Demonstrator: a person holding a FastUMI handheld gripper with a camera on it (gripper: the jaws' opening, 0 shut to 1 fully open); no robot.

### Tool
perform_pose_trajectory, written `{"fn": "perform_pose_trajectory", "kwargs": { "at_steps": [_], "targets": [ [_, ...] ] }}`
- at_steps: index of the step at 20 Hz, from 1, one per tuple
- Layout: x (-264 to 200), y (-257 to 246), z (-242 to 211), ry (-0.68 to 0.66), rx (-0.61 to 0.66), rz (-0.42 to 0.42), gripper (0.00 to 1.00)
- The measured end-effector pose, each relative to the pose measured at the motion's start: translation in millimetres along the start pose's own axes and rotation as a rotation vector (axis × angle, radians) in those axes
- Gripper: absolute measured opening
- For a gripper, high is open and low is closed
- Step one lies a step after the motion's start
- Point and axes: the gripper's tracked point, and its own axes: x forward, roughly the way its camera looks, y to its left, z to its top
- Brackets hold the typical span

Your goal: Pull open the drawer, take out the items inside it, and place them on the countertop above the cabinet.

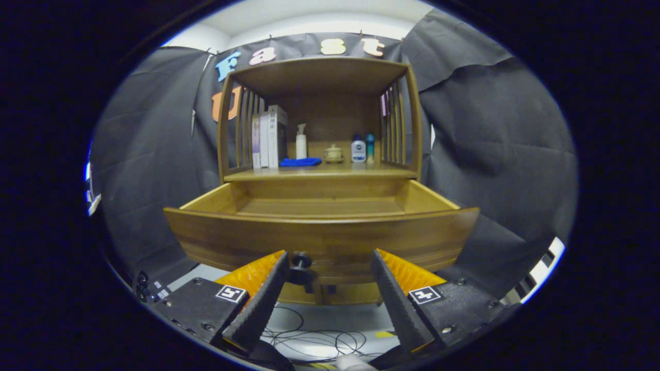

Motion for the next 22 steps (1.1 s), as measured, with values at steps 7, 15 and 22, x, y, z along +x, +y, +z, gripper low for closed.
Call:
{"fn": "perform_pose_trajectory", "kwargs": {
  "at_steps": [7,15,22],
  "targets": [
    [-25,-29,111,-0.112,0.045,-0.007,1.00],
    [29,-3,226,-0.121,0.042,0.026,1.00],
    [117,60,220,0.156,-0.010,0.094,1.00]
  ]
}}
